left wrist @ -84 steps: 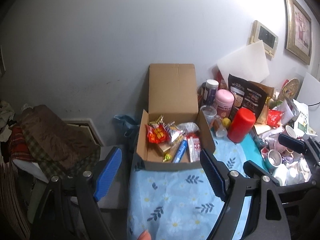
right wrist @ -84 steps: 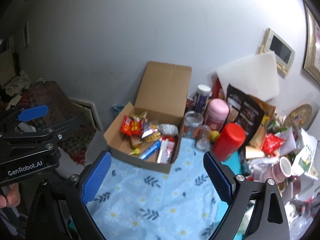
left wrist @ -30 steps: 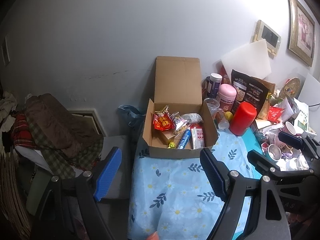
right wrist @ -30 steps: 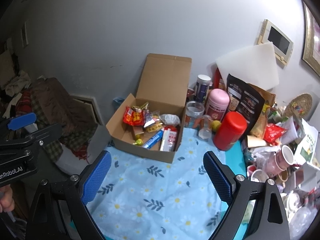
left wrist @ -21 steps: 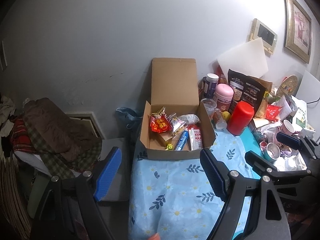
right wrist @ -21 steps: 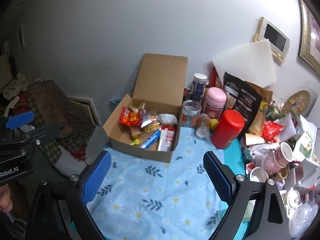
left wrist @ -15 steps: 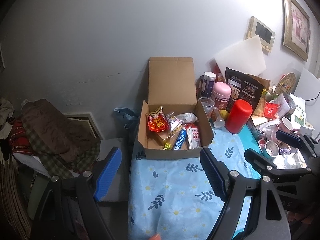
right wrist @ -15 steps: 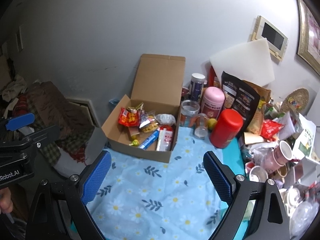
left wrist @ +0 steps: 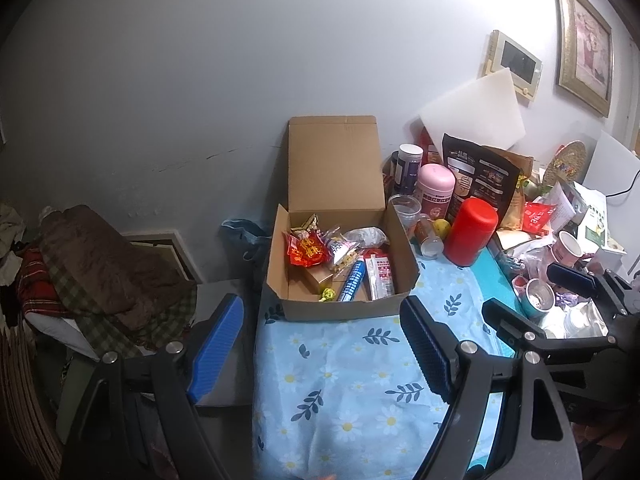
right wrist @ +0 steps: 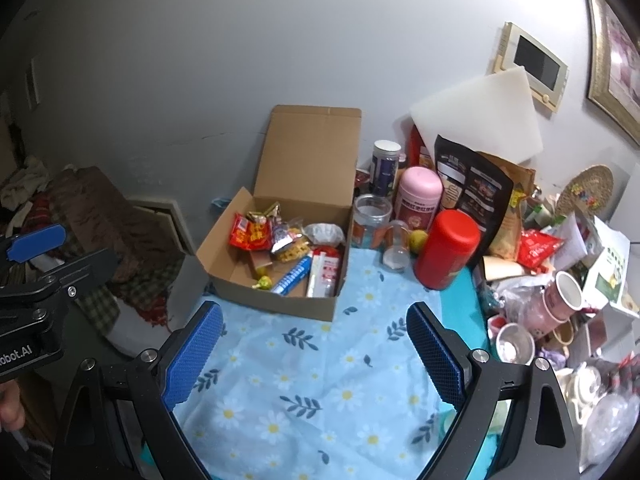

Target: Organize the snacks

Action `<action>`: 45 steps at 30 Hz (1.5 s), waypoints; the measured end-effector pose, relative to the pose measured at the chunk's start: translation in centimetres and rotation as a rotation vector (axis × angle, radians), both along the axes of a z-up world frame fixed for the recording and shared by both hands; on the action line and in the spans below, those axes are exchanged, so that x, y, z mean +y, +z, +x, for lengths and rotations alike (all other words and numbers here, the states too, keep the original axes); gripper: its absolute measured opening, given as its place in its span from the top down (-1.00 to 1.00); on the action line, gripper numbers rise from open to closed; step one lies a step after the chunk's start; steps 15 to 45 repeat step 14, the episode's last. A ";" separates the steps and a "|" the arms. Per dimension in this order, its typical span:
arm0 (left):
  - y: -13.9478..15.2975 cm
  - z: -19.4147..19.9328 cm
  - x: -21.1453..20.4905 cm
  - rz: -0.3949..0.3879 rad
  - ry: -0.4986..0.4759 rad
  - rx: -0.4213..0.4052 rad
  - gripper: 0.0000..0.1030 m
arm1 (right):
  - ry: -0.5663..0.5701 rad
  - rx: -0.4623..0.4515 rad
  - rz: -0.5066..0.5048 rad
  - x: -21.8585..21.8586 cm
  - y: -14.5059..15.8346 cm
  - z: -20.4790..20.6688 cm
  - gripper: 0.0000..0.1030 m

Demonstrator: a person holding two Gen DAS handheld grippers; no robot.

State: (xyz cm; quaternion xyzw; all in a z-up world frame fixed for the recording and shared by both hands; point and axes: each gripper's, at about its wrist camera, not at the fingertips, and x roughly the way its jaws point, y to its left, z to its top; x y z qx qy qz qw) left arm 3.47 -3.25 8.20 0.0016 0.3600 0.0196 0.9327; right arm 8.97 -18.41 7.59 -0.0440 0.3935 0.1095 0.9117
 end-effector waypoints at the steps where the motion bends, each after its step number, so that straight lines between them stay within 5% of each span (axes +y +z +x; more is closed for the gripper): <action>1: 0.0 0.0 0.0 -0.003 -0.004 -0.001 -0.57 | -0.001 0.000 -0.001 0.0 0.0 -0.1 -0.83; 45: -0.2 0.2 -0.2 0.001 -0.004 -0.002 -0.57 | -0.029 0.011 0.000 -0.4 -0.1 -0.1 -0.83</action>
